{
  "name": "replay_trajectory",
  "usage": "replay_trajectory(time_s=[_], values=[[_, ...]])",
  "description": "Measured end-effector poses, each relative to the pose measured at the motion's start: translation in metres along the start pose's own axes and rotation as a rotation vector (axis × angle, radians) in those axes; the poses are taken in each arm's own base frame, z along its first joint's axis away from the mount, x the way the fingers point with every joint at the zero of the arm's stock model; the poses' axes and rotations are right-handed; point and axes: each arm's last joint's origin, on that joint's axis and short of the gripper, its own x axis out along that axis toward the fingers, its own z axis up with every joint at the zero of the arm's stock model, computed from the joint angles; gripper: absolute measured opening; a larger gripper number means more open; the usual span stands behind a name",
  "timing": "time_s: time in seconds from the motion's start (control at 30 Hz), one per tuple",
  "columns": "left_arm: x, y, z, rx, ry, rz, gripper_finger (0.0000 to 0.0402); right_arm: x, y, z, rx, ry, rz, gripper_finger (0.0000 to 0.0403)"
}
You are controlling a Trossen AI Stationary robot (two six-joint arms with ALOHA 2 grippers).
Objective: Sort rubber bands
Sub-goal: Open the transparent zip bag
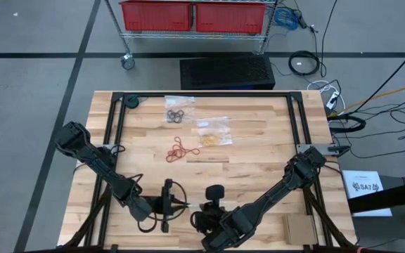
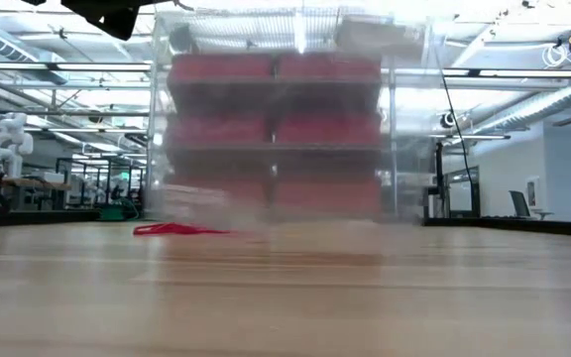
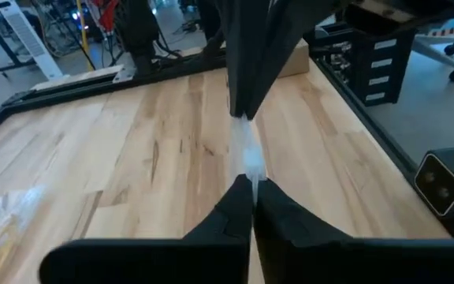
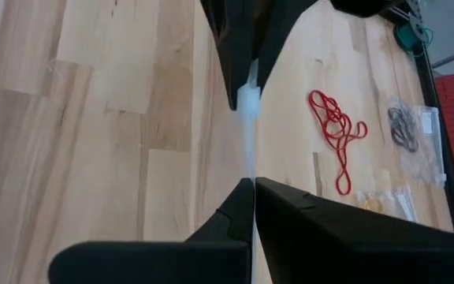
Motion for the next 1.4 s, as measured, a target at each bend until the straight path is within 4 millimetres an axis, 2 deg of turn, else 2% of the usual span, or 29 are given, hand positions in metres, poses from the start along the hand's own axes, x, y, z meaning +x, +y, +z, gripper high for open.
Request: replay_trajectory(time_s=[0.3, 0.43, 0.6, 0.8, 0.9, 1.07, 1.27, 1.4], values=[[0.000, 0.002, 0.000, 0.048, 0.001, 0.052, 0.0004, -0.007, -0.007, -0.002, 0.027, 0.009, -0.044, 0.0000], [0.004, 0.008, 0.000, 0.061, 0.013, 0.086, 0.0003, -0.003, -0.015, -0.004, 0.004, 0.045, -0.075, 0.0001], [0.015, 0.026, -0.003, 0.065, 0.055, 0.149, 0.0002, 0.000, -0.036, -0.008, -0.022, 0.108, -0.180, 0.0001], [0.032, 0.054, -0.003, 0.034, 0.062, 0.159, 0.0001, -0.014, -0.061, -0.013, -0.022, 0.137, -0.219, 0.0001], [0.037, 0.064, -0.001, 0.027, 0.047, 0.128, 0.0001, -0.022, -0.068, -0.029, 0.012, 0.126, -0.228, 0.0001], [0.046, 0.080, 0.000, 0.009, 0.034, 0.090, 0.0001, -0.022, -0.070, -0.077, 0.182, -0.031, -0.135, 0.0000], [0.055, 0.103, -0.001, -0.026, 0.026, 0.015, 0.0000, -0.008, -0.077, -0.133, 0.343, -0.311, 0.084, 0.0000], [0.061, 0.125, -0.001, -0.063, 0.005, -0.032, 0.0000, 0.005, -0.097, -0.152, 0.395, -0.361, 0.146, 0.0000]])
